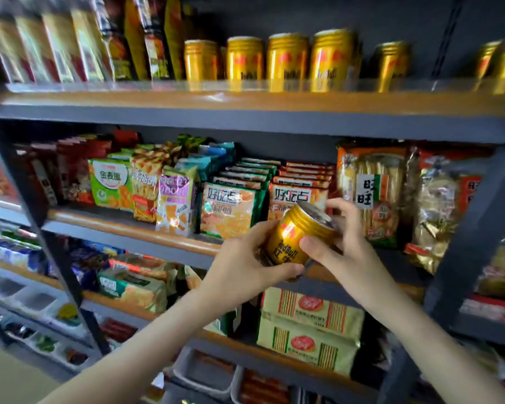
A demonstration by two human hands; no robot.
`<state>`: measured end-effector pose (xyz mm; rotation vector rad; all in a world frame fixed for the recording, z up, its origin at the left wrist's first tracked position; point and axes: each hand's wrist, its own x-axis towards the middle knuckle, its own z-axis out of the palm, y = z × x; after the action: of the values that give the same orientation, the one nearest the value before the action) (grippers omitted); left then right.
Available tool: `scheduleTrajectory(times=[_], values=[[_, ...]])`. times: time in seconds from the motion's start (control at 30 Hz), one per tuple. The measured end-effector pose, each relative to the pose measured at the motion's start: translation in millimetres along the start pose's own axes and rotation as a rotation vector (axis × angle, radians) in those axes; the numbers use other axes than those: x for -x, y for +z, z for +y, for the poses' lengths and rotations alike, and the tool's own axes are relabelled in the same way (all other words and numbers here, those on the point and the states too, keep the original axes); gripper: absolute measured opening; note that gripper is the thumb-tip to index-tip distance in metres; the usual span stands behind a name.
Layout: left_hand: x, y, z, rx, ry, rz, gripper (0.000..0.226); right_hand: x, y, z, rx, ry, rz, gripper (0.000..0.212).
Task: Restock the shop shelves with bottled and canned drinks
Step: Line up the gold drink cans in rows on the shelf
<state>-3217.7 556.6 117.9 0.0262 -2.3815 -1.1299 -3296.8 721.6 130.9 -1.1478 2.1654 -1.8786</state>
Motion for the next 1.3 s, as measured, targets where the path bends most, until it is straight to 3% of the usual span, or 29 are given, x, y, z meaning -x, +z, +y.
scheduleTrajectory(times=[0.1, 0.3, 0.5, 0.7, 0.8, 0.97, 1.3], values=[[-22, -14, 29, -0.102, 0.142, 0.145, 0.082, -16, 0, -32, 0.150, -0.157, 0.113, 0.065], [-61, -38, 72, -0.236, 0.330, 0.287, 0.061, -52, -9, -84, 0.270, -0.270, 0.226, 0.064], [-78, -52, 82, -0.172, 0.462, 0.290, 0.059, -54, -14, -124, 0.452, -0.328, 0.229, 0.060], [-122, -78, 105, -0.086, 0.606, 0.174, 0.061, -82, -41, -160, 0.374, -0.343, 0.288, 0.056], [-150, -89, 111, -0.115, 0.697, 0.146, 0.054, -102, -62, -169, 0.322, -0.315, 0.278, 0.052], [-197, -87, 118, -0.433, 0.709, 0.183, 0.039, -131, -88, -172, 0.412, -0.248, 0.343, 0.058], [-227, -75, 122, -0.662, 0.742, 0.284, 0.045, -164, -128, -165, 0.288, 0.062, 0.400, 0.058]])
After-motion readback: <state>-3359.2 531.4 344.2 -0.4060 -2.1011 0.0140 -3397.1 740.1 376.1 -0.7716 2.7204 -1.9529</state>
